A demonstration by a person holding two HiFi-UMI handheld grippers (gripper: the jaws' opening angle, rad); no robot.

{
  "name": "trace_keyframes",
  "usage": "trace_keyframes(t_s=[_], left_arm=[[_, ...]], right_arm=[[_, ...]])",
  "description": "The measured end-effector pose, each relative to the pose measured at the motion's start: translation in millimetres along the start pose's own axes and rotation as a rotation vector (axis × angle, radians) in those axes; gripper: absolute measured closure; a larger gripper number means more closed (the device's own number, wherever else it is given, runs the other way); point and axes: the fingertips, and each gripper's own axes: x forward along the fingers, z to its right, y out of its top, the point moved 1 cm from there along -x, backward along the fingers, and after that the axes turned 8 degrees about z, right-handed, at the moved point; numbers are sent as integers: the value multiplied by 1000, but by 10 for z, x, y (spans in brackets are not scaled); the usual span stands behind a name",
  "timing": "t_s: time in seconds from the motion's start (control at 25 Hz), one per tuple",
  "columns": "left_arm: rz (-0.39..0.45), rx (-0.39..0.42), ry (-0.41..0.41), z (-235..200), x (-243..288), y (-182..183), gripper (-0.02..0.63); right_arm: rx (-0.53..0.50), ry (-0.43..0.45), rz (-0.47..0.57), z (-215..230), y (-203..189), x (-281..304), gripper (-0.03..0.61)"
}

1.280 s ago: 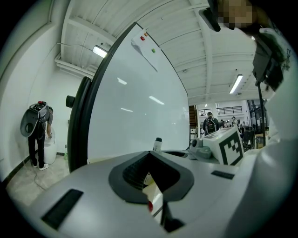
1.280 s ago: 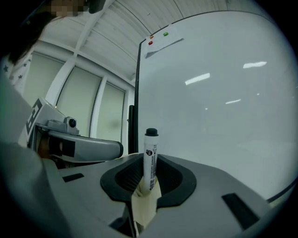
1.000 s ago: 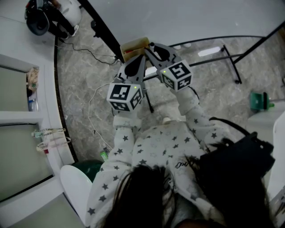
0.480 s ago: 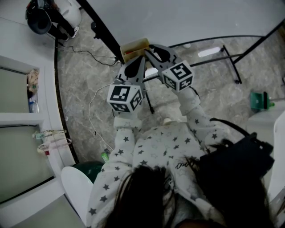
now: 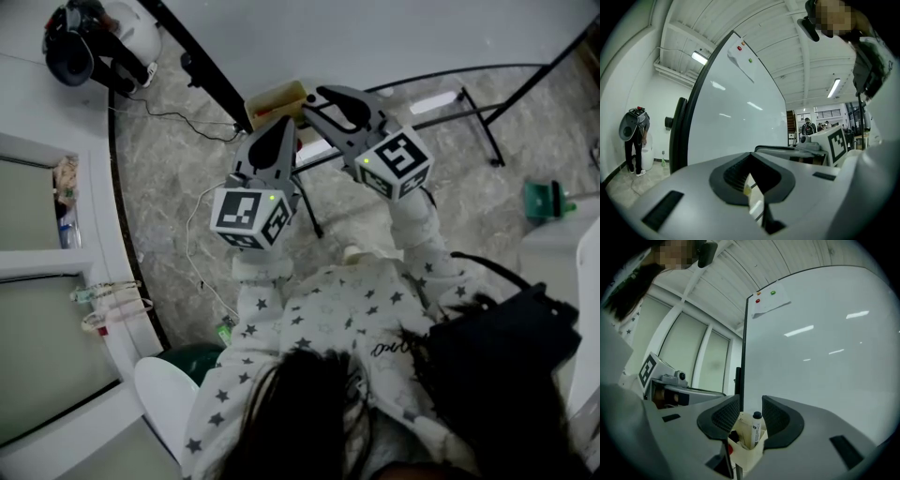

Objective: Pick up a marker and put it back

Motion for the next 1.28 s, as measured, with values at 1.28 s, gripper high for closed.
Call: trace_keyframes(t_s=[1.28], left_arm=[[37,15,-140,465,-120,482,614]], right_arm=[[-6,-13,13,-376,561,-357,572]])
